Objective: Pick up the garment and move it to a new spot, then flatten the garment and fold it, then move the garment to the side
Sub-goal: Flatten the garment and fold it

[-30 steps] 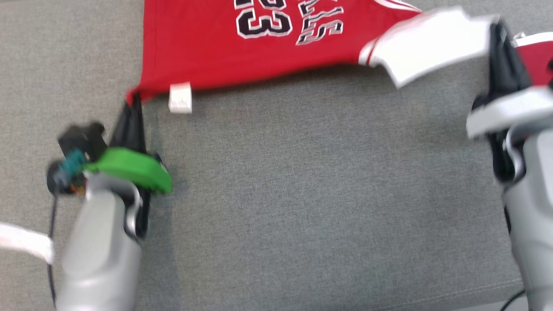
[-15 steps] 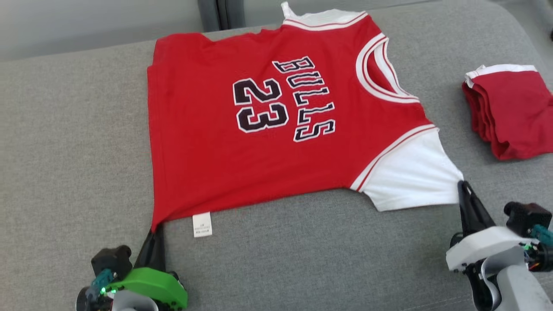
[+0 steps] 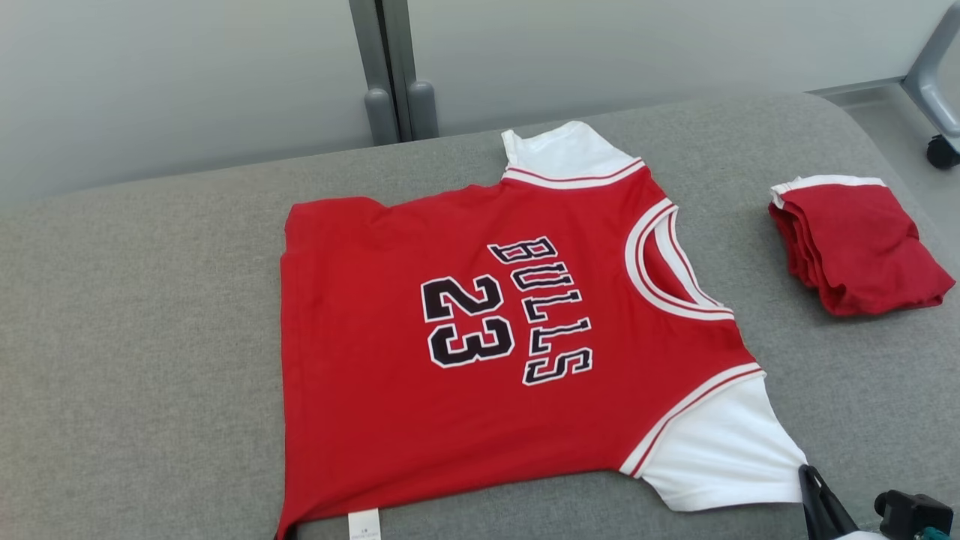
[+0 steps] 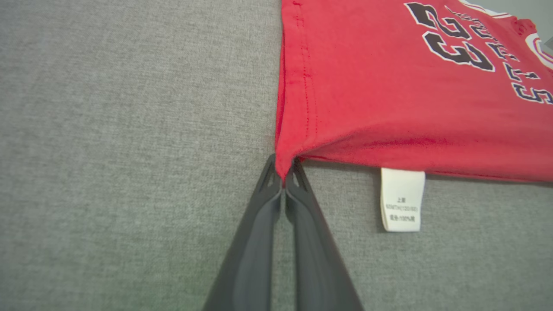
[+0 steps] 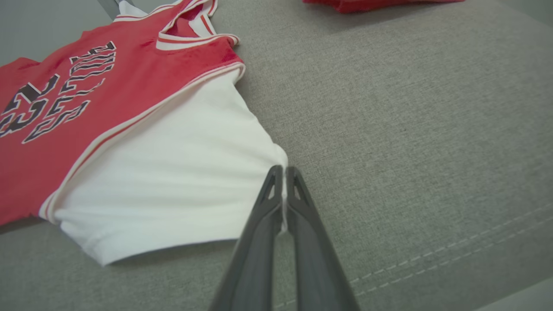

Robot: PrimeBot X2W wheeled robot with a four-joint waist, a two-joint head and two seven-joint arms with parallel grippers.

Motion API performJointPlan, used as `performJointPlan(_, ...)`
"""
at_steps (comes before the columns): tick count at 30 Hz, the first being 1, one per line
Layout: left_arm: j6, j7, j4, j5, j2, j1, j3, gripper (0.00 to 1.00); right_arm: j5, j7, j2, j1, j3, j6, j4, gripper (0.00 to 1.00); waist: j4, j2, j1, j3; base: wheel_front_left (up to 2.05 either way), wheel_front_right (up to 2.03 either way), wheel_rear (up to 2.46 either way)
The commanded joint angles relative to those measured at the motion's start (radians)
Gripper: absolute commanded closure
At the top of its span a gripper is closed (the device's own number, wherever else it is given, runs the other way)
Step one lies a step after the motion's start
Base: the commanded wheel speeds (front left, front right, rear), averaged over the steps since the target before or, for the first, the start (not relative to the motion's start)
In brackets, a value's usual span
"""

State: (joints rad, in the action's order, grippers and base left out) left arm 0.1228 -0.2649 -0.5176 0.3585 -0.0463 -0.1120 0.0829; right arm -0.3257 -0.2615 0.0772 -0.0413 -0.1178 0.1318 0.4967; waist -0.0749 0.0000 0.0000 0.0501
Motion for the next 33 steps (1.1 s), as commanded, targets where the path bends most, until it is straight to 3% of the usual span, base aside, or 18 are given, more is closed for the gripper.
performJointPlan(1, -0.006, 0.002, 0.008, -0.004, -0.009, -0.03, -0.007, 1.0, 0.002, -0.004, 0.005, -0.02, -0.008, -0.002, -0.005, 1.0, 0.0, 0.0, 0.0, -0.03, 0.0, 0.0, 0.0)
performJointPlan(6, -0.004, 0.001, 0.066, -0.016, -0.008, -0.029, -0.002, 1.0, 0.0, -0.004, 0.0, -0.003, -0.021, -0.002, -0.049, 1.0, 0.007, 0.0, 0.0, -0.019, 0.0, 0.0, 0.0)
performJointPlan(15, -0.009, 0.001, 0.134, -0.033, -0.008, 0.129, 0.058, 1.0, -0.008, -0.004, -0.01, 0.186, -0.003, -0.002, -0.123, 1.0, 0.035, 0.0, 0.0, 0.085, 0.0, 0.0, 0.0)
performJointPlan(33, -0.049, 0.001, 0.054, -0.036, -0.007, 0.42, 0.087, 1.0, 0.086, -0.004, 0.031, 0.605, 0.054, -0.002, 0.03, 1.0, 0.055, 0.0, 0.0, 0.258, 0.0, 0.0, 0.0)
